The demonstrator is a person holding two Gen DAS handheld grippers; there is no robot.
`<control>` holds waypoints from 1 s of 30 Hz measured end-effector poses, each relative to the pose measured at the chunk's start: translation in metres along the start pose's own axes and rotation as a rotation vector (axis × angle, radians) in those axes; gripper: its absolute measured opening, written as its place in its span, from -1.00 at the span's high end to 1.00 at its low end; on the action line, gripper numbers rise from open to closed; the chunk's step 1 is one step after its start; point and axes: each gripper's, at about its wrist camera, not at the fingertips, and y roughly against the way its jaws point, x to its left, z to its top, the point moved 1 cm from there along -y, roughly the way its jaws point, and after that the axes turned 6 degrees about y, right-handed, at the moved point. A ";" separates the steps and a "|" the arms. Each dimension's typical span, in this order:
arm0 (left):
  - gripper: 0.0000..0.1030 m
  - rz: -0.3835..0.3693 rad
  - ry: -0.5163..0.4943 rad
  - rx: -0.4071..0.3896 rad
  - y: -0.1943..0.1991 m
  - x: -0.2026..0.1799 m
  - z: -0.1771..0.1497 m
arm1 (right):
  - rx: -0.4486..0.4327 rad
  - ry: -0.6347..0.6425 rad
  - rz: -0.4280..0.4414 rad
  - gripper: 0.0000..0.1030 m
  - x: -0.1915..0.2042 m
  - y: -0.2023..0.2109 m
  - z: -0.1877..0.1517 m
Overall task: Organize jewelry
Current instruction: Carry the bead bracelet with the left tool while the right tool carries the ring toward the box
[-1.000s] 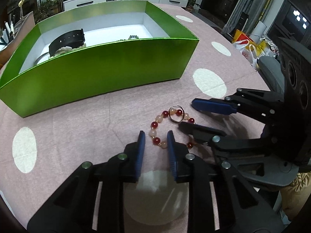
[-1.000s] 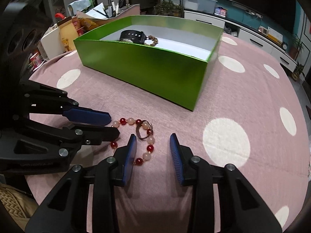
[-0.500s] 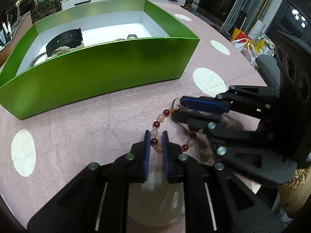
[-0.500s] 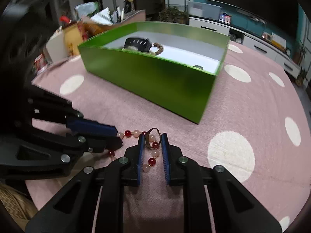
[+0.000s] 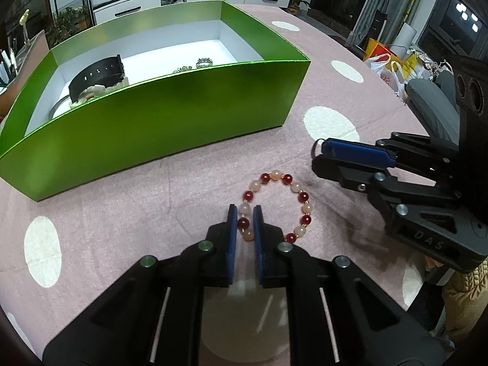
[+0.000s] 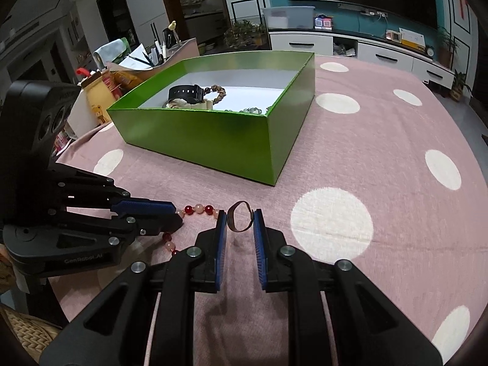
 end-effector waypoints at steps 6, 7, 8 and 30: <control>0.86 -0.003 0.026 -0.020 0.006 0.002 -0.003 | -0.012 -0.006 0.000 0.66 0.000 0.005 -0.001; 0.86 -0.008 0.031 -0.028 0.010 0.004 -0.003 | -0.015 -0.007 -0.001 0.66 0.000 0.006 -0.001; 0.86 -0.012 0.036 -0.034 0.012 0.005 -0.002 | -0.017 -0.010 0.001 0.66 0.000 0.007 -0.001; 0.86 -0.016 0.139 -0.188 0.085 0.046 0.010 | -0.073 0.019 0.000 0.66 0.015 0.031 0.014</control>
